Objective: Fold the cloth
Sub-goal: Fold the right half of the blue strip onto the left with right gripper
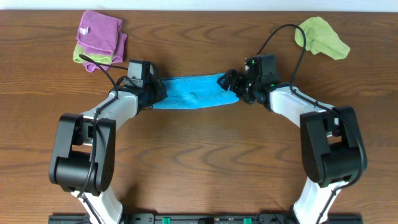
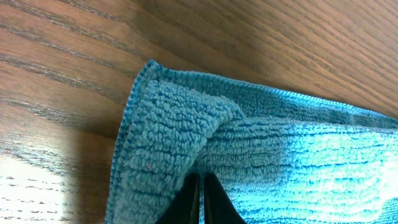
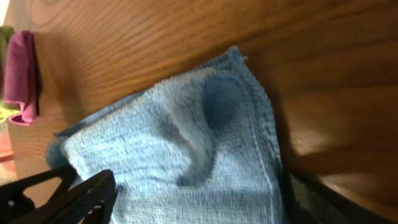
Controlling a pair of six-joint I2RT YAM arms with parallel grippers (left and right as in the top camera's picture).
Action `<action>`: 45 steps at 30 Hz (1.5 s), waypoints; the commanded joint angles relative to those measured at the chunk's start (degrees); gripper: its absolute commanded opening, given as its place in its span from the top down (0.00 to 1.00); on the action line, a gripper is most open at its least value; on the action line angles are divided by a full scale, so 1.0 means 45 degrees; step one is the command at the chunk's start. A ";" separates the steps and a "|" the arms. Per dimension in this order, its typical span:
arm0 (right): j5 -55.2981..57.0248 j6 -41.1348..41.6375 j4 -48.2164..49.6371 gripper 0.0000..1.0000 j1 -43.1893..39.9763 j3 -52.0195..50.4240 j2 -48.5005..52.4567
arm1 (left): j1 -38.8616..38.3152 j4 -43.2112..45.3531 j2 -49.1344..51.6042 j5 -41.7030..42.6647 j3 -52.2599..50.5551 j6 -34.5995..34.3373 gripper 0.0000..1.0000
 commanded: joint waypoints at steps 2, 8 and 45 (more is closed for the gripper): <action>0.0155 0.0233 0.0049 0.24 0.0471 -0.0078 0.0874 | 0.0015 -0.0010 0.0214 -0.0034 0.0257 -0.0151 0.94; 0.0622 -0.1166 0.1083 0.75 0.0636 -0.0073 0.1044 | 0.0019 -0.0097 0.0214 -0.0039 0.0257 -0.0151 0.94; 0.3521 -0.3245 -0.0151 0.99 0.4299 0.2254 -0.1384 | 0.0019 -0.0097 0.0204 0.0053 0.0787 -0.0151 0.94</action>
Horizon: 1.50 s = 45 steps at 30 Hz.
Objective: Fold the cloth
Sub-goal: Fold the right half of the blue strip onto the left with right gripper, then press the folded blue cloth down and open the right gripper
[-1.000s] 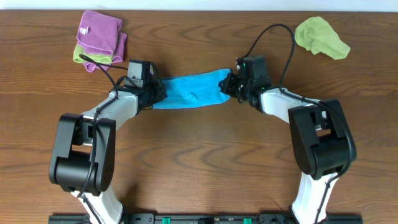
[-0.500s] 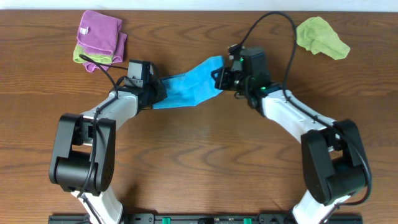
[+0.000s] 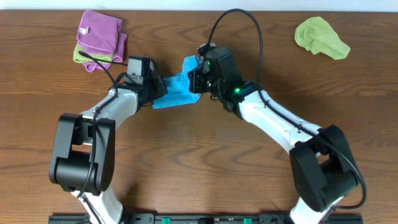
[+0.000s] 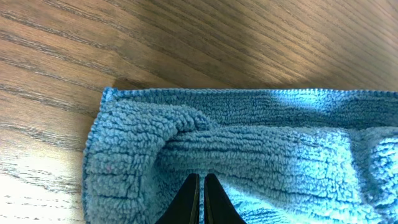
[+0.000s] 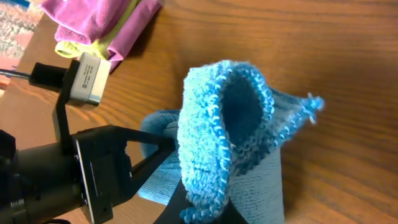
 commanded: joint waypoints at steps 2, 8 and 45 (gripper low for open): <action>0.0408 -0.0277 -0.0029 0.99 0.0389 0.0806 0.0641 | 0.0019 -0.0005 0.0180 0.0049 0.0340 -0.0151 0.94; 0.0282 -0.0559 -0.0855 0.99 0.0879 0.2443 0.1977 | 0.0024 -0.0010 0.0160 0.0049 0.0350 -0.0151 0.94; 0.0384 -0.1093 0.0559 0.89 0.2142 0.2773 0.3473 | 0.0865 -0.3725 -0.5542 -0.3405 0.0384 0.0622 0.94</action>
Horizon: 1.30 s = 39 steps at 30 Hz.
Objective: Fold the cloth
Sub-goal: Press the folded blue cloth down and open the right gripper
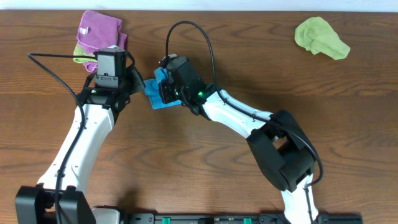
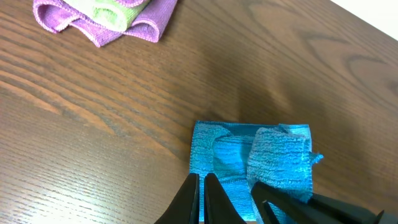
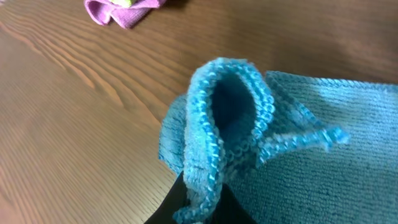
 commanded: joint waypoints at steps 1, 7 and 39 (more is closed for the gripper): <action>0.0034 -0.0151 0.0393 0.89 0.0131 0.0180 0.0112 | 0.0049 -0.0078 -0.0374 -0.0340 0.0233 0.0219 0.94; 0.0073 -0.0151 0.0695 0.91 0.0151 0.0180 0.0379 | 0.0049 -0.0325 -0.0461 -0.0335 0.0238 0.0219 0.94; 0.0403 -0.0534 -0.0719 0.01 -0.1127 0.0189 -0.1622 | 0.0903 -0.0408 -0.1418 -0.0287 0.0243 0.0117 0.05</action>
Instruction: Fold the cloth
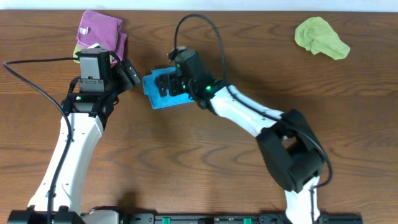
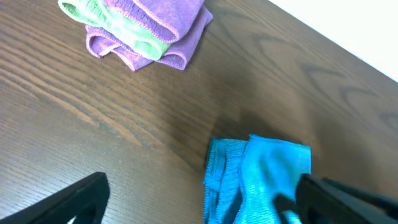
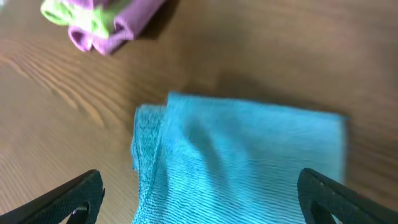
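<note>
The blue cloth (image 1: 160,91) lies on the table as a small folded rectangle, its layered edges toward the left. My right gripper (image 3: 200,177) hovers open just above it, the cloth (image 3: 242,155) spread between its wide-apart fingers. My left gripper (image 1: 129,71) stands open a little to the left of the cloth, holding nothing. In the left wrist view the cloth (image 2: 261,180) shows near the right finger (image 2: 339,198).
A folded purple and green cloth stack (image 1: 99,34) lies at the back left, close behind the left gripper. A crumpled green cloth (image 1: 321,36) sits at the back right. Wooden table (image 1: 205,162) all round.
My right gripper has let go of the cloth's carried end and now stands open over it. My left gripper, shut before, is open and sits a bit further left. The cloth lies flat.
Both grippers first held the ends of the cloth, stretched as a long strip. Then the right gripper had its end near the left end. Later the left gripper was off the cloth, with the right end over the left part. Now the cloth lies folded, both grippers open.
</note>
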Controlling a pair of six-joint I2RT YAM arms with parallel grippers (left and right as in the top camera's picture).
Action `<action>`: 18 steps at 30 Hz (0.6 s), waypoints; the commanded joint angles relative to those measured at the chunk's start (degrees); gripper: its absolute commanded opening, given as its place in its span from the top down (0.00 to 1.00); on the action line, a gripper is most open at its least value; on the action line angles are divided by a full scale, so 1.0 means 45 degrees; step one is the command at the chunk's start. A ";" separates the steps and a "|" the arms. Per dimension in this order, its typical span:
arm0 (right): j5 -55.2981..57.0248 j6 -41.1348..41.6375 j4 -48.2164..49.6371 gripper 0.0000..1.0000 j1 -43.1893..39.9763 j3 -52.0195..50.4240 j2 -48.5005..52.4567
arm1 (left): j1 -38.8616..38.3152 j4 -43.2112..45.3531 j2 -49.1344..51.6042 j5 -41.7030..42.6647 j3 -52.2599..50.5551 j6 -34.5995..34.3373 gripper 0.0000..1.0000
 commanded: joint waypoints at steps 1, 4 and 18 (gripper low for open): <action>0.0083 -0.0219 -0.0233 0.01 -0.0403 0.0189 -0.1112 | 0.0053 -0.0068 -0.0257 -0.0121 0.0243 0.0092 0.05; 0.0092 -0.0097 -0.1297 0.01 -0.0860 0.0189 -0.2030 | 0.0058 -0.0345 -0.0257 0.0121 0.0243 -0.0287 0.05; -0.2453 -0.4891 -0.9165 0.01 -0.5629 -0.1302 -0.6785 | 0.0049 -0.1987 0.0840 0.3240 -0.0316 -0.2200 0.05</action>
